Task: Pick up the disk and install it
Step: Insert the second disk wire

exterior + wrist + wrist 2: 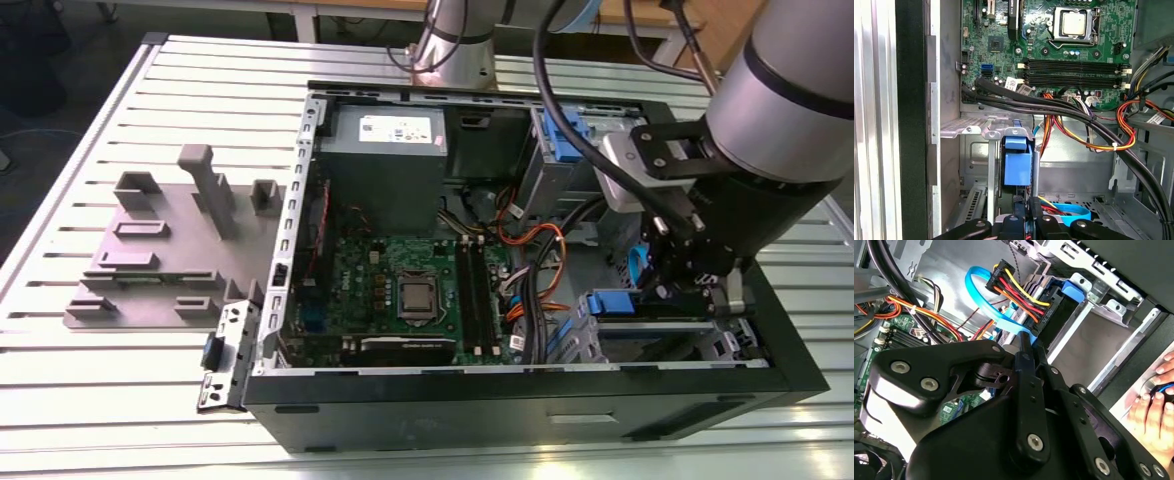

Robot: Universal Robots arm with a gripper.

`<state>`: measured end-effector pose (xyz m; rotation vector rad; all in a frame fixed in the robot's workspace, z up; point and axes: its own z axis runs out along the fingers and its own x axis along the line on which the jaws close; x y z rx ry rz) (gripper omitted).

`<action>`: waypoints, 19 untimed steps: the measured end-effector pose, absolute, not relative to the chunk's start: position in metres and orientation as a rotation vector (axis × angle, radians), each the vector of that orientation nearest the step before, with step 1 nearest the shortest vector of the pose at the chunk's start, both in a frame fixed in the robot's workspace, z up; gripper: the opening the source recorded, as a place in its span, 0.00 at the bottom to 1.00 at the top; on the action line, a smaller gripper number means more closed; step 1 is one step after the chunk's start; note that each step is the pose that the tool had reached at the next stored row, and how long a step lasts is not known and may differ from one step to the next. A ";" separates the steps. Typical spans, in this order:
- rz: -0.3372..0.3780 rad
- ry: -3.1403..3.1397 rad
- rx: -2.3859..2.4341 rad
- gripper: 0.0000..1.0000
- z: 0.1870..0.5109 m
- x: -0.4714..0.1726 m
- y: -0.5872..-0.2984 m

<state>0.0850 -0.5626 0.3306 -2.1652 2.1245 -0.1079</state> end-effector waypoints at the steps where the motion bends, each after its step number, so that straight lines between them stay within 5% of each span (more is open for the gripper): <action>1: -0.108 2.125 -2.165 0.16 0.330 0.085 -0.563; 19: -0.108 2.125 -2.165 0.17 0.328 0.085 -0.563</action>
